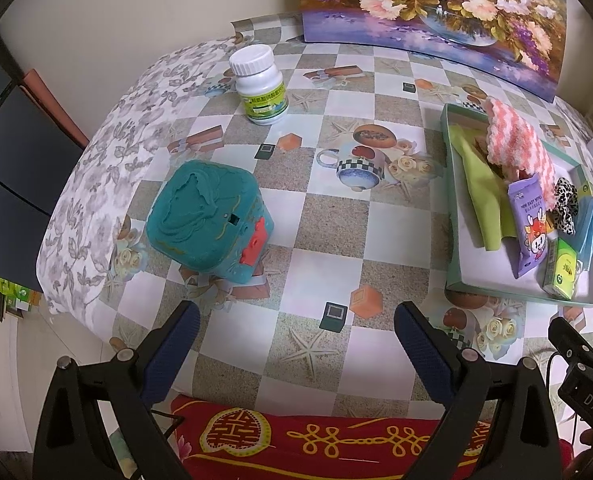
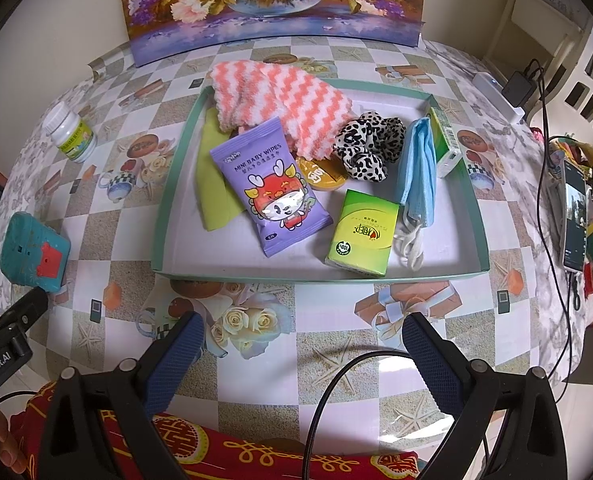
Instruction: Organize soft objects
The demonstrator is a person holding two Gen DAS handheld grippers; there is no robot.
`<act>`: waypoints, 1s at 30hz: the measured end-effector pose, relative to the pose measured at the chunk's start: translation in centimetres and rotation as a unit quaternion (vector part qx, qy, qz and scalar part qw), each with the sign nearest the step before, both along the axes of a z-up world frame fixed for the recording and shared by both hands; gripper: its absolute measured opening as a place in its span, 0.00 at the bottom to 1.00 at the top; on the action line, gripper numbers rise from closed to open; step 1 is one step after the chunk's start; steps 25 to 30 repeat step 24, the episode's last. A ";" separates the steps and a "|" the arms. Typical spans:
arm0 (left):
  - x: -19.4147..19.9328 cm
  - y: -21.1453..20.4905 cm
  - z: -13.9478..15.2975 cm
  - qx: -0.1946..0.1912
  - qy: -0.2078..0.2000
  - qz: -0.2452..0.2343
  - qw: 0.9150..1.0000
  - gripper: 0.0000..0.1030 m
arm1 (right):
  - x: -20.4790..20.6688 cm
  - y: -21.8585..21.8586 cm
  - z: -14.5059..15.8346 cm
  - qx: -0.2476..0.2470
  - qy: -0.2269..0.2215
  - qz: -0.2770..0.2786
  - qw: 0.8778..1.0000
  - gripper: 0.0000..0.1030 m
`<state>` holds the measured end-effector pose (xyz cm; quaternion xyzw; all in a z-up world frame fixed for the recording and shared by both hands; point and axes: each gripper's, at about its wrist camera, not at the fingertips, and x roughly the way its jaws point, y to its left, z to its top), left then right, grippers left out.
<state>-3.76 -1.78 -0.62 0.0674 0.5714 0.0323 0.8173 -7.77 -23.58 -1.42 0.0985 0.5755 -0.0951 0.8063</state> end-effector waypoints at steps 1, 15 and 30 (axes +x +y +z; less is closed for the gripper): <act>0.0 0.0 0.0 0.000 0.000 0.000 1.000 0.95 | 0.0 0.0 0.0 0.000 0.000 0.000 1.000 0.98; -0.1 0.3 0.0 -0.004 0.001 0.006 1.000 0.95 | 0.0 0.0 0.0 0.000 0.000 0.001 1.000 0.98; -0.1 0.1 0.3 -0.004 -0.007 0.006 1.000 0.95 | 0.0 0.0 0.0 0.000 0.000 0.001 1.000 0.98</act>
